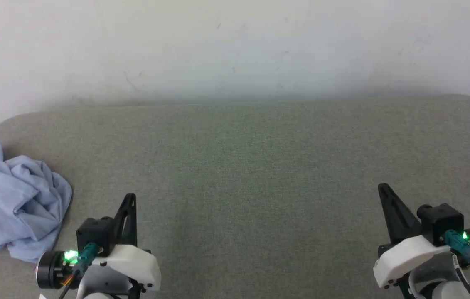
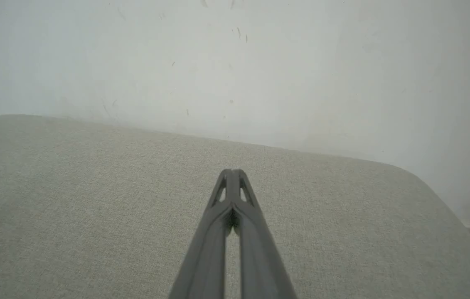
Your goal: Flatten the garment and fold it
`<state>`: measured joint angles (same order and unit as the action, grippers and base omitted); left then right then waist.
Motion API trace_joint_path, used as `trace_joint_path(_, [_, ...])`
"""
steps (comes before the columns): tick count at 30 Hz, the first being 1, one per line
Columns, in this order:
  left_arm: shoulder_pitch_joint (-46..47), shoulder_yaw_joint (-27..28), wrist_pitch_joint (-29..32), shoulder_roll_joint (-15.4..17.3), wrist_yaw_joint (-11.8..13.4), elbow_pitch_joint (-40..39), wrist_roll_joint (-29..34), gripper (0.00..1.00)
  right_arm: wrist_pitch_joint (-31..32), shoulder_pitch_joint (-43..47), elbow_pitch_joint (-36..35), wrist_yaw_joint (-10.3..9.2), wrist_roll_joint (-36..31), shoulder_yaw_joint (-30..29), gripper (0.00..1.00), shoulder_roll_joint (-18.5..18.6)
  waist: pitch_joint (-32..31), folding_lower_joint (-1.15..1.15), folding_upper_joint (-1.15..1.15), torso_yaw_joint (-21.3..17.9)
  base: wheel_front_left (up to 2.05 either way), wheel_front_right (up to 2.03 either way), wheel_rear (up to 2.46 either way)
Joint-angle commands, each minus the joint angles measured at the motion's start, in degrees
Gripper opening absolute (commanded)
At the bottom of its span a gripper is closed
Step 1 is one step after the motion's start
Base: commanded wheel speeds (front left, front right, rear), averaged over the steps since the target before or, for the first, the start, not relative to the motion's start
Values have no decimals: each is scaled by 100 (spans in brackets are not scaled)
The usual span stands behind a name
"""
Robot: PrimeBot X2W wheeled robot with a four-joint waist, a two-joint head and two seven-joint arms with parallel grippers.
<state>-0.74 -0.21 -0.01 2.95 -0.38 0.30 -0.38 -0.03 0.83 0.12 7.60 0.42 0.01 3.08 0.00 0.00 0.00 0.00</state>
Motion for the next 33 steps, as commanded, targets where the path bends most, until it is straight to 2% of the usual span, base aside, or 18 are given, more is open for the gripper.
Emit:
trace_joint_path(1, [74,21,1,-7,38,-30,38,0,3,-83,-12,-11,-42,-1,0,-21,0,0,0,0,0,0,0])
trace_joint_path(33, [74,21,1,-7,38,-30,38,0,3,-83,-12,-11,-42,-1,0,-21,0,0,0,0,0,0,0])
